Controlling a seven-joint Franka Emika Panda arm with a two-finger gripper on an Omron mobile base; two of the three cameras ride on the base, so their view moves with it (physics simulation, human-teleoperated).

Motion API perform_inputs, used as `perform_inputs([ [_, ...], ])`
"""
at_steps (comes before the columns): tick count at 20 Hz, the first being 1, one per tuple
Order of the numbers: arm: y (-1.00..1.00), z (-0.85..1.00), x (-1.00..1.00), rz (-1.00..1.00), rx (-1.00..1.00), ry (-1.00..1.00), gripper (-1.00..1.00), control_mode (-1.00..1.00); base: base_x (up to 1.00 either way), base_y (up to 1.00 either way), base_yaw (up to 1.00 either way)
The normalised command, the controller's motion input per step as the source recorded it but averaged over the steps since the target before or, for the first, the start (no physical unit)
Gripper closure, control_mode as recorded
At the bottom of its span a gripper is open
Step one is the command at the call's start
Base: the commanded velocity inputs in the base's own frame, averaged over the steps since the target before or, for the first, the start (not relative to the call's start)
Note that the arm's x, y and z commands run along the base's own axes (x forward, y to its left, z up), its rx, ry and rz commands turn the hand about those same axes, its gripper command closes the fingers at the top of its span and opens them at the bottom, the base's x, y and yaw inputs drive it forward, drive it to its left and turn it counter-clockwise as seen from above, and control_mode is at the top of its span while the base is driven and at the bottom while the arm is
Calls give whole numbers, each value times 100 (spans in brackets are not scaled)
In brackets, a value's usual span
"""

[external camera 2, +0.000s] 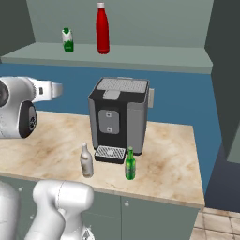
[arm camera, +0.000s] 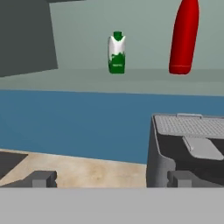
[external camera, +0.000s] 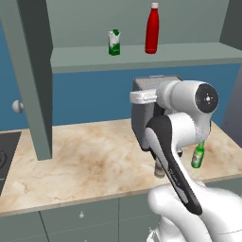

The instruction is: Sort all alcoholic drinks to one cabinet, and non-alcoholic drinks to the other.

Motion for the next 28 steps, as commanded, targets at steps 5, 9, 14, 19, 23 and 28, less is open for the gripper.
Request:
perform_inputs([
  [5, -7, -23, -46, 0, 0, 7, -100, -100, 0, 0, 0],
  [9, -7, -18, -44, -2, 2, 8, -100, -100, 0, 0, 0],
  [14, -9, -19, -35, -4, 1, 9, -100, -100, 0, 0, 0],
  [19, -18, -25, -28, -4, 0, 9, -100, -100, 0, 0, 0],
  [23, -19, -29, -23, -1, 0, 8, -100, -100, 0, 0, 0],
  [28, -11, -35, -7, 0, 0, 12, -100, -100, 0, 0, 0],
])
